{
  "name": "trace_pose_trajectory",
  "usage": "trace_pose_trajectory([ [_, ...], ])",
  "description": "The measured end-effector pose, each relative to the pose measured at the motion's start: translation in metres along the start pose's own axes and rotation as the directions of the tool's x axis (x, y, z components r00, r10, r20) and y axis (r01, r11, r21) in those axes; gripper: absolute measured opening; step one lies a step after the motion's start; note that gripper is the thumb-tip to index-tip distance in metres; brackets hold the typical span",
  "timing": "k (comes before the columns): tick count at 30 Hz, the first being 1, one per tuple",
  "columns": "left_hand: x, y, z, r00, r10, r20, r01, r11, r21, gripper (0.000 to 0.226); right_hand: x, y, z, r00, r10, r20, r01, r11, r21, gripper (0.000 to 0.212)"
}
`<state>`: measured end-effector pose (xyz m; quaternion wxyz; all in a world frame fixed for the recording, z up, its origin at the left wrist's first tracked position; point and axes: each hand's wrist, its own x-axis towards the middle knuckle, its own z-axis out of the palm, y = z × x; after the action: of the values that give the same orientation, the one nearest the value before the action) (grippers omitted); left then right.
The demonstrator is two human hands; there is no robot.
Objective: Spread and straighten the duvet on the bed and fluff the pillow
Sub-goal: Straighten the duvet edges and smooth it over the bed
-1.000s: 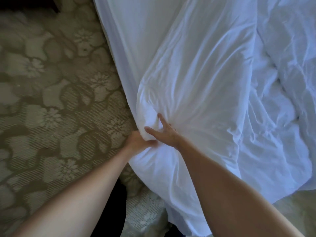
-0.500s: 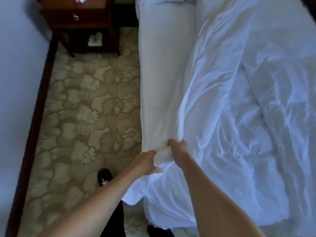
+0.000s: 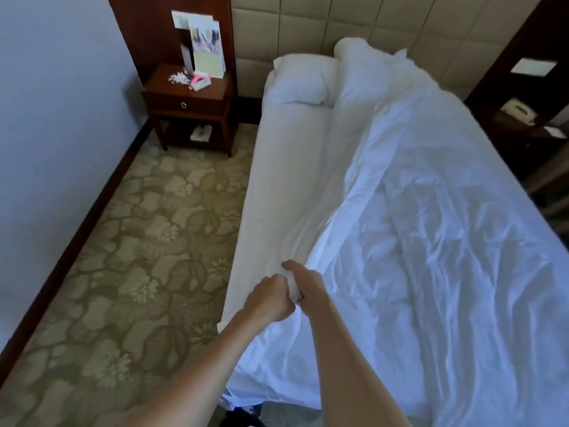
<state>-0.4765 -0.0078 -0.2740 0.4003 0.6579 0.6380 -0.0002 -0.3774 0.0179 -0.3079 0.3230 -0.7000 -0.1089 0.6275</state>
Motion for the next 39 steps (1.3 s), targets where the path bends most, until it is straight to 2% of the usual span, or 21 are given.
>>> trace_pose_trajectory([
  [4,-0.04,0.021,0.01,0.997,0.004,-0.076,-0.008,0.999,-0.047,0.011,-0.036,0.006,-0.021,0.993,-0.104,-0.059,0.103,0.994,-0.023,0.02],
  [7,-0.071,0.04,0.035,0.998,-0.017,-0.067,0.009,0.993,-0.121,0.015,-0.067,0.019,-0.056,0.988,-0.142,-0.061,0.14,0.99,-0.035,0.008],
  [12,-0.121,0.104,0.098,0.998,0.059,0.012,-0.056,0.982,-0.178,0.017,-0.104,0.041,-0.158,0.98,-0.168,-0.11,0.16,0.984,-0.079,0.01],
  [15,-0.154,0.155,0.137,0.994,0.095,0.046,-0.087,0.983,-0.16,0.009,-0.123,0.051,-0.23,0.983,-0.131,-0.127,0.119,0.988,-0.096,0.013],
  [17,-0.168,0.186,0.162,0.993,0.104,0.055,-0.095,0.985,-0.144,0.018,-0.131,0.054,-0.272,0.988,-0.102,-0.118,0.09,0.991,-0.099,0.011],
  [19,-0.174,0.213,0.183,0.995,0.097,0.035,-0.091,0.986,-0.137,0.023,-0.136,0.052,-0.307,0.989,-0.101,-0.105,0.088,0.989,-0.118,0.008],
  [23,-0.176,0.264,0.227,0.998,0.047,-0.035,-0.052,0.987,-0.152,0.019,-0.138,0.044,-0.369,0.992,-0.115,-0.053,0.104,0.979,-0.175,0.006],
  [27,-0.172,0.337,0.287,0.996,-0.008,-0.093,-0.015,0.969,-0.247,0.035,-0.128,0.032,-0.456,0.984,-0.178,0.007,0.177,0.971,-0.159,0.003],
  [31,-0.179,0.427,0.369,0.983,-0.057,-0.173,0.003,0.956,-0.295,0.037,-0.114,0.027,-0.566,0.981,-0.196,0.017,0.195,0.96,-0.199,0.014],
  [35,-0.182,0.503,0.431,0.991,-0.026,-0.134,-0.006,0.972,-0.234,0.036,-0.115,0.028,-0.667,0.985,-0.174,-0.012,0.168,0.963,-0.209,0.008],
  [39,-0.167,0.547,0.465,0.999,-0.026,-0.047,0.017,0.984,-0.18,0.039,-0.101,0.027,-0.726,0.988,-0.151,-0.019,0.145,0.97,-0.196,0.003],
])
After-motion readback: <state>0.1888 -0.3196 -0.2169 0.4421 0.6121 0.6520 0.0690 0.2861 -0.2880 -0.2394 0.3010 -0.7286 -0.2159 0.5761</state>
